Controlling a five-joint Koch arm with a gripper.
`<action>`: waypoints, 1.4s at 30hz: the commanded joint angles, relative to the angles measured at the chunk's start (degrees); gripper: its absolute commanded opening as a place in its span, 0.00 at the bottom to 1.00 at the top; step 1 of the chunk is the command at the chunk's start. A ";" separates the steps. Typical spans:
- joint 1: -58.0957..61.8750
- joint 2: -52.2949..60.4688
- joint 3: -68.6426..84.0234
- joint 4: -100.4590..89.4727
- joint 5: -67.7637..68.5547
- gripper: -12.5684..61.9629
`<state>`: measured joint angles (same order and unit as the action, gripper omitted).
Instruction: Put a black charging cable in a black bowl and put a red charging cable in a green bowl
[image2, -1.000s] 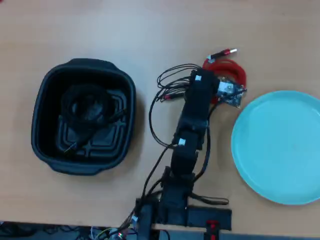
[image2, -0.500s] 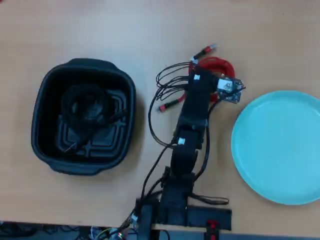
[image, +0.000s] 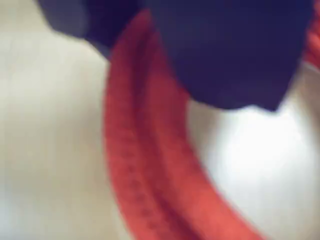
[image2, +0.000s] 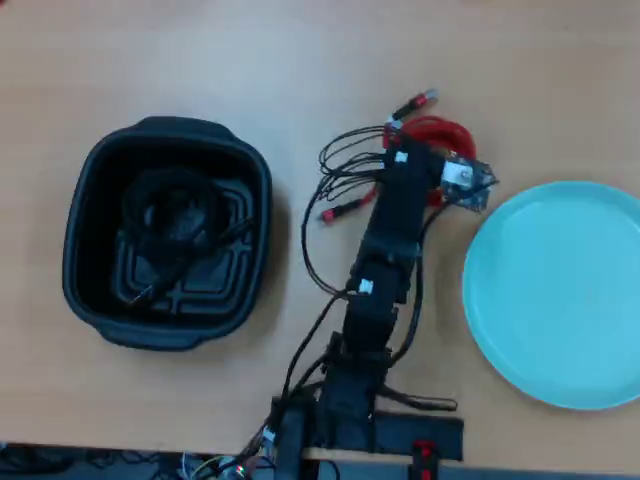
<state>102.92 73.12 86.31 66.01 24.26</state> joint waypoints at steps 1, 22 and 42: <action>2.81 12.48 -2.90 -0.62 -1.67 0.07; 21.18 31.82 -3.34 -0.26 -7.82 0.07; 50.19 31.03 -0.18 -1.32 -21.71 0.08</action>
<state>151.79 101.43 89.56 66.27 4.57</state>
